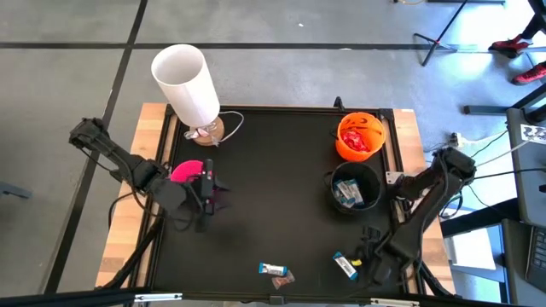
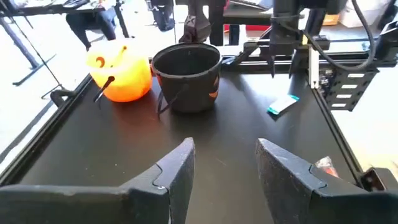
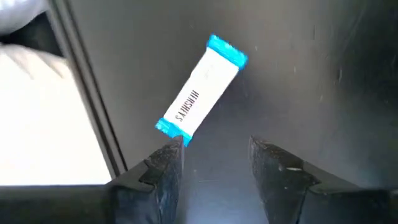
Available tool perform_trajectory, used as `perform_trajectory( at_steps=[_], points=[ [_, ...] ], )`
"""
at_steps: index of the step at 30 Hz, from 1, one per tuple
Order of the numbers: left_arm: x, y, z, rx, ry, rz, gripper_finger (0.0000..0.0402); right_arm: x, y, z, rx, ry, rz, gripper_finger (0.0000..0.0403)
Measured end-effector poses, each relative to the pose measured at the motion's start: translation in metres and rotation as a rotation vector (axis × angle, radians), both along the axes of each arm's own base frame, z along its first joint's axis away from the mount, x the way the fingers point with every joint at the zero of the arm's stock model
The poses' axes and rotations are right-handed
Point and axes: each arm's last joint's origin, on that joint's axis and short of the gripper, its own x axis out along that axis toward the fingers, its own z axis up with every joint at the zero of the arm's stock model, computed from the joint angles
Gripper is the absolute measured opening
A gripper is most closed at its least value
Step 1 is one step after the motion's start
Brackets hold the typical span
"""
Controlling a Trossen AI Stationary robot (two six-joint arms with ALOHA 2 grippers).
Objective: Sort candy
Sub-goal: Put the white chocolate into the black bucket
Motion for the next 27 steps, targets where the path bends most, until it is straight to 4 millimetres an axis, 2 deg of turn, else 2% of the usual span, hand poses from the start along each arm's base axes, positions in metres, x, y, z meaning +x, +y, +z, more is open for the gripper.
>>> perform_trajectory(
  at_steps=[6, 12, 19, 27],
  points=[
    [0.02, -0.006, -0.018, 0.036, 0.068, 0.011, 0.016, -0.009, 0.021, -0.016, -0.02, -0.041, -0.079, 0.0178],
    [0.04, -0.009, -0.04, 0.072, 0.149, 0.032, 0.016, -0.005, 0.027, -0.031, -0.073, -0.058, -0.108, 0.0183],
    [0.057, -0.01, -0.058, 0.106, 0.195, 0.067, 0.016, 0.005, 0.028, -0.049, -0.097, -0.02, -0.125, 0.0249],
    [0.064, -0.013, -0.058, 0.095, 0.143, 0.077, 0.016, 0.021, 0.03, -0.066, -0.086, -0.02, -0.164, 0.032]
  ],
)
